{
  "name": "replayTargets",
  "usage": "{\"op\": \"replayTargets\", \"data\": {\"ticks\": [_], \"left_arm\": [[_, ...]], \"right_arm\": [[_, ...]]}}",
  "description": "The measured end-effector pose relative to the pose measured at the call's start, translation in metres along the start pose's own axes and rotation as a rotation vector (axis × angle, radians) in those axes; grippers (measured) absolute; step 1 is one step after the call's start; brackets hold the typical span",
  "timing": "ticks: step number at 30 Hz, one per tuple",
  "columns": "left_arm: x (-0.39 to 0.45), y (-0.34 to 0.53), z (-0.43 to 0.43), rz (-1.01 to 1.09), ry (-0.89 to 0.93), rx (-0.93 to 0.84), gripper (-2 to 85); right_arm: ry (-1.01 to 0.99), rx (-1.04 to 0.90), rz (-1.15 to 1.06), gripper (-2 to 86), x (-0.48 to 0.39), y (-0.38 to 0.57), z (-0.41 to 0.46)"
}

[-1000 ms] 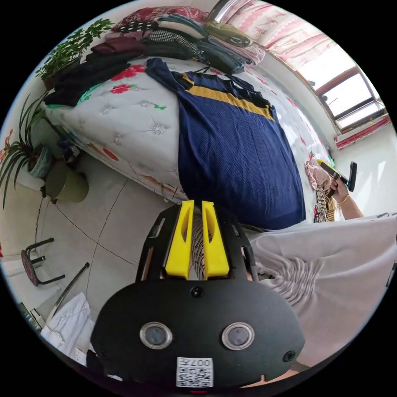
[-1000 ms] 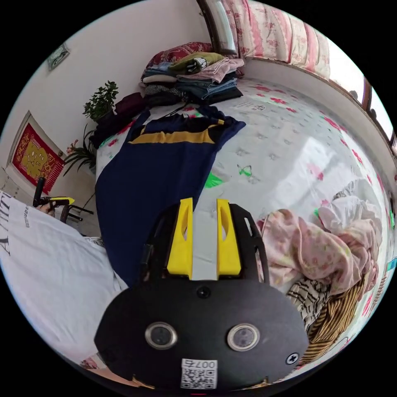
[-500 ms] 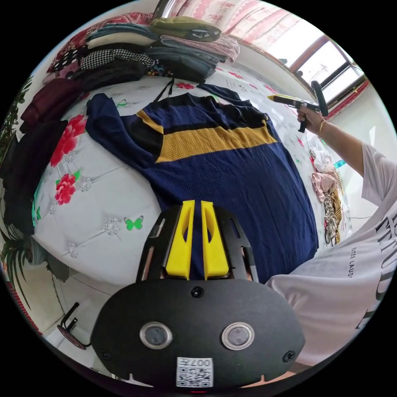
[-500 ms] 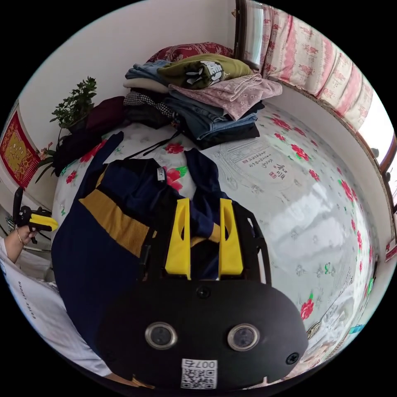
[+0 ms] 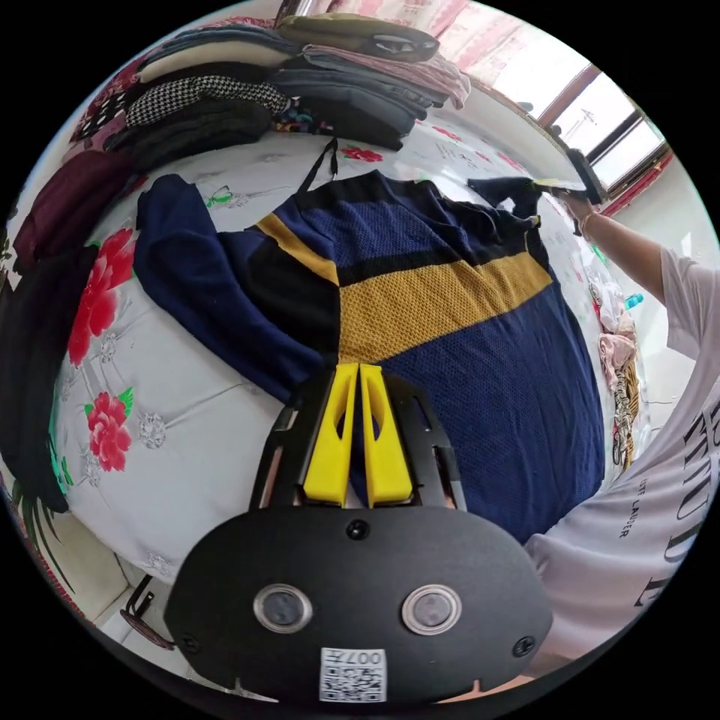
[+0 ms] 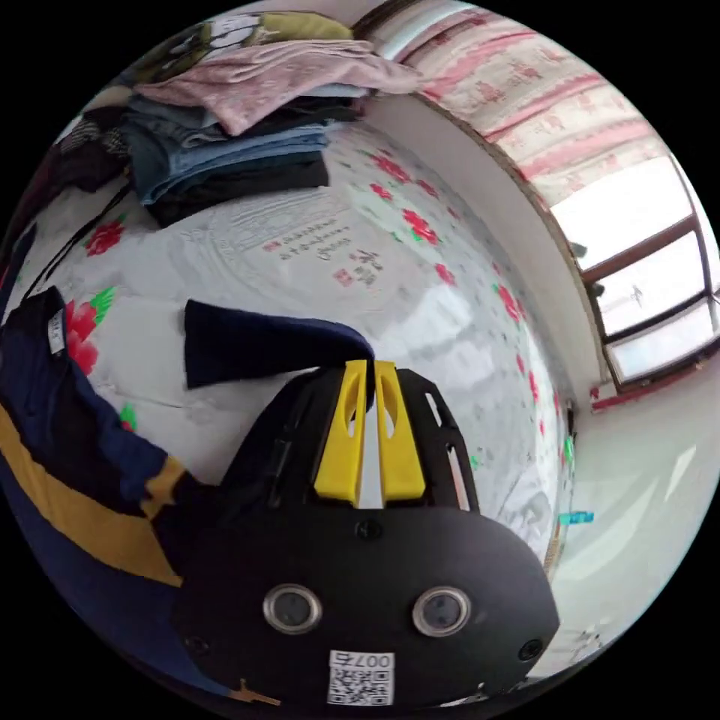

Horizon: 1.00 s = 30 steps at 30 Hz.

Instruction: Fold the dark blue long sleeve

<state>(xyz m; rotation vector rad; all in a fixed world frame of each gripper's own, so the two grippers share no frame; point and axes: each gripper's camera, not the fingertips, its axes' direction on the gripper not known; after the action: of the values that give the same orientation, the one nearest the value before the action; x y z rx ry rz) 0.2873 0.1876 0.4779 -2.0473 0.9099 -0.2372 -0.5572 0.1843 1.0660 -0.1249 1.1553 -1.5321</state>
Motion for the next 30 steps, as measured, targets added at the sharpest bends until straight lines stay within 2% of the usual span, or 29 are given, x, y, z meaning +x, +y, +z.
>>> {"op": "replayTargets", "data": {"ticks": [2, 4, 6, 8, 11, 13, 16, 19, 23, 26, 30], "left_arm": [[-0.009, 0.003, -0.005, -0.051, 0.058, 0.023, -0.9], [-0.013, 0.003, -0.009, -0.086, 0.083, 0.025, -0.9], [-0.013, 0.002, -0.018, -0.107, 0.073, 0.03, -0.9], [-0.002, -0.008, -0.039, -0.046, 0.029, 0.078, -0.7], [0.011, -0.032, -0.059, 0.044, -0.016, 0.128, -0.1], [0.01, -0.051, -0.063, 0.07, -0.014, 0.149, 1.6], [0.001, -0.086, -0.063, 0.075, -0.027, 0.182, 7.0], [-0.01, -0.122, -0.051, 0.072, -0.034, 0.163, 9.9], [-0.023, -0.156, -0.022, 0.076, -0.083, 0.037, 8.4], [-0.029, -0.161, -0.026, 0.085, -0.108, 0.05, 2.7], [-0.035, -0.16, -0.033, 0.083, -0.082, 0.062, -0.3]], "right_arm": [[0.069, -0.108, 0.219, 1.6, 0.074, 0.031, 0.013], [-0.025, -0.272, 0.445, 2.9, 0.151, 0.089, 0.026], [-0.077, -0.237, 0.596, 4.3, 0.183, 0.136, 0.014], [-0.091, -0.176, 0.597, 5.8, 0.185, 0.162, -0.004], [-0.132, 0.007, 0.404, 7.6, 0.135, 0.166, -0.049], [-0.293, 0.163, 0.126, 8.1, 0.061, 0.148, -0.086], [-0.471, 0.291, -0.209, 8.2, -0.032, 0.119, -0.12], [-0.56, 0.313, -0.467, 7.8, -0.1, 0.091, -0.126], [-0.619, 0.205, -0.596, 5.5, -0.13, 0.063, -0.103], [-0.543, 0.185, -0.628, 2.2, -0.123, 0.048, -0.093], [-0.481, 0.215, -0.582, 0.3, -0.092, 0.01, -0.083]]}}
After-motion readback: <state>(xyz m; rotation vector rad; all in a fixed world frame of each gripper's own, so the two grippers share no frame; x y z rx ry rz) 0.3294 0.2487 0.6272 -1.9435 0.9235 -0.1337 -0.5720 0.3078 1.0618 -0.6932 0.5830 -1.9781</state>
